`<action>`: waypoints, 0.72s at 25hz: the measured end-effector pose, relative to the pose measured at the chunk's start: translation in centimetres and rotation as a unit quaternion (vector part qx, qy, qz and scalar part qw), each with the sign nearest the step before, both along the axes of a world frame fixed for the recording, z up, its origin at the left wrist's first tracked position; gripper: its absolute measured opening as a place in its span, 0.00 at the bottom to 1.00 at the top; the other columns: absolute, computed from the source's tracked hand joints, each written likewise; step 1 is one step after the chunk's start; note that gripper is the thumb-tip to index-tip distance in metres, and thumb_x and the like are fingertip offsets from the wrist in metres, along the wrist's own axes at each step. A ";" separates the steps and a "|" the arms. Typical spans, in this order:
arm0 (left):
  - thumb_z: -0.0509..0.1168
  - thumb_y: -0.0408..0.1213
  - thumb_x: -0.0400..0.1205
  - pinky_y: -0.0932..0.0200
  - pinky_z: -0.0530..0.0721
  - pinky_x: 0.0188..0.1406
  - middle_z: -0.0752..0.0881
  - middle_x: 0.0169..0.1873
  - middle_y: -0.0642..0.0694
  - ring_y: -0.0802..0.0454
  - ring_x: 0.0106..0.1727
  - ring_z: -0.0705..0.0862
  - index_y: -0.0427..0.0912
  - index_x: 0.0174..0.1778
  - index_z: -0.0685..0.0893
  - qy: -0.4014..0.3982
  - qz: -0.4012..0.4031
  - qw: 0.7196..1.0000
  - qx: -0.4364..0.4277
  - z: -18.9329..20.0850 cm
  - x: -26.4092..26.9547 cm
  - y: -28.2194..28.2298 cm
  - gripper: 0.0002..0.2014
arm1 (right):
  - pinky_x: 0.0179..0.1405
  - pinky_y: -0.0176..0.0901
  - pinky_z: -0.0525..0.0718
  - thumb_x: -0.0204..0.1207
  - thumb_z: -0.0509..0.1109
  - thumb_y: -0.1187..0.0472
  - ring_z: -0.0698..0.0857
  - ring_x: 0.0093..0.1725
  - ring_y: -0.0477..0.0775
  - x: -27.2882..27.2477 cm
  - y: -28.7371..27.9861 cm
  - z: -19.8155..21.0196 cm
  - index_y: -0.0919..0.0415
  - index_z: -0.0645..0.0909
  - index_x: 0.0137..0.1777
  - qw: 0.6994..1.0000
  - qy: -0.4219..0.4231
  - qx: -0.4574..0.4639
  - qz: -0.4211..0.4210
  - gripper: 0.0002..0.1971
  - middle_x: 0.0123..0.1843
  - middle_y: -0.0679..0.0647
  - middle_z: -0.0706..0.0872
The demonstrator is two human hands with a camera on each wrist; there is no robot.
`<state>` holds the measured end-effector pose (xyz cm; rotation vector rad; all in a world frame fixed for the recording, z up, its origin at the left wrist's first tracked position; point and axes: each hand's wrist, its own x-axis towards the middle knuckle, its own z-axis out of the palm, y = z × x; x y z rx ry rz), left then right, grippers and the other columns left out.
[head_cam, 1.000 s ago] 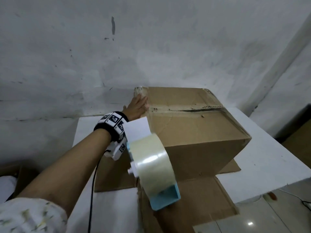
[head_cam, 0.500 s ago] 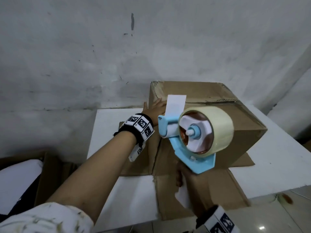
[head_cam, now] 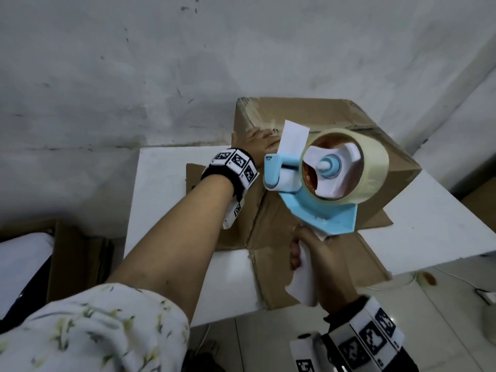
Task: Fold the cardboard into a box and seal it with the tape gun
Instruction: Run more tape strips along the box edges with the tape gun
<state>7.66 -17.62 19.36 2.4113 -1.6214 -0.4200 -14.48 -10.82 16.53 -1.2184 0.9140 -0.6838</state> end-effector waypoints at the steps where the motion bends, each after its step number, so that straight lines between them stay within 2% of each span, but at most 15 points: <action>1: 0.48 0.54 0.85 0.26 0.39 0.75 0.53 0.82 0.54 0.47 0.83 0.44 0.56 0.79 0.56 0.003 -0.007 1.000 -0.018 0.1 -0.2 0.1 0.26 | 0.15 0.32 0.68 0.78 0.64 0.70 0.68 0.13 0.42 0.0 -0.2 -0.3 0.58 0.69 0.24 1.000 -0.014 0.009 -0.017 0.20 0.13 0.46 0.70; 3: 0.49 0.52 0.85 0.26 0.40 0.76 0.54 0.82 0.53 0.48 0.83 0.45 0.55 0.79 0.58 0.018 0.006 0.999 -0.038 0.3 -0.3 0.0 0.25 | 0.12 0.30 0.68 0.77 0.66 0.70 0.68 0.11 0.41 0.0 -0.6 0.0 0.58 0.70 0.23 0.999 0.002 0.002 -0.033 0.21 0.11 0.47 0.70; 5: 0.50 0.51 0.85 0.26 0.41 0.76 0.54 0.82 0.53 0.49 0.83 0.45 0.53 0.79 0.58 0.017 0.019 0.999 -0.043 0.0 -0.5 -0.1 0.25 | 0.14 0.32 0.69 0.72 0.70 0.67 0.69 0.13 0.45 -0.2 -0.8 0.0 0.54 0.73 0.19 1.000 0.015 0.001 -0.002 0.21 0.14 0.48 0.72; 7: 0.50 0.50 0.85 0.26 0.42 0.76 0.53 0.82 0.53 0.49 0.83 0.46 0.52 0.80 0.56 0.013 0.014 0.999 -0.047 0.0 -0.7 -0.2 0.26 | 0.15 0.34 0.67 0.69 0.67 0.68 0.68 0.15 0.47 -0.7 -0.7 -0.2 0.52 0.73 0.16 1.000 0.006 -0.020 0.002 0.21 0.15 0.49 0.71; 9: 0.51 0.49 0.85 0.29 0.41 0.76 0.54 0.82 0.51 0.49 0.83 0.46 0.51 0.80 0.56 0.011 0.014 0.998 -0.056 0.4 -1.2 0.1 0.26 | 0.17 0.36 0.66 0.67 0.66 0.67 0.67 0.16 0.49 -1.5 0.1 0.3 0.52 0.73 0.17 0.999 0.000 -0.039 0.007 0.18 0.15 0.50 0.70; 11: 0.51 0.49 0.85 0.36 0.40 0.78 0.55 0.82 0.49 0.48 0.83 0.47 0.50 0.80 0.57 -0.007 0.006 0.999 -0.050 0.7 -1.4 0.2 0.26 | 0.19 0.37 0.64 0.71 0.66 0.71 0.66 0.18 0.51 -2.5 0.9 0.8 0.56 0.73 0.23 1.000 -0.002 -0.025 -0.005 0.17 0.17 0.53 0.69; 13: 0.49 0.55 0.83 0.41 0.43 0.80 0.55 0.82 0.46 0.46 0.82 0.48 0.49 0.80 0.56 -0.044 -0.009 0.999 -0.022 1.0 -1.7 0.6 0.30 | 0.18 0.36 0.64 0.72 0.66 0.72 0.67 0.17 0.50 -3.3 1.1 1.0 0.58 0.73 0.24 1.000 -0.006 0.000 -0.010 0.17 0.18 0.54 0.68; 15: 0.45 0.63 0.78 0.34 0.41 0.79 0.52 0.82 0.45 0.44 0.83 0.45 0.50 0.80 0.56 -0.042 0.020 0.999 -0.009 1.4 -2.1 0.8 0.35 | 0.15 0.32 0.64 0.71 0.67 0.70 0.66 0.14 0.46 -3.3 0.6 1.0 0.56 0.74 0.20 0.999 0.011 0.028 -0.023 0.19 0.18 0.53 0.67; 17: 0.48 0.54 0.83 0.27 0.37 0.76 0.48 0.83 0.47 0.44 0.83 0.41 0.50 0.80 0.58 -0.080 0.075 0.992 -0.067 2.0 -3.1 0.9 0.28 | 0.15 0.30 0.62 0.73 0.66 0.70 0.66 0.13 0.46 -3.0 0.1 1.1 0.58 0.74 0.26 0.998 0.031 0.047 -0.031 0.15 0.20 0.54 0.67; 18: 0.50 0.48 0.84 0.27 0.37 0.76 0.48 0.83 0.47 0.45 0.83 0.42 0.49 0.80 0.58 -0.103 0.069 0.988 -0.093 2.6 -4.2 1.7 0.26 | 0.17 0.32 0.62 0.73 0.66 0.71 0.66 0.15 0.47 -2.9 0.2 1.2 0.59 0.73 0.28 0.998 0.030 0.047 -0.031 0.13 0.22 0.55 0.67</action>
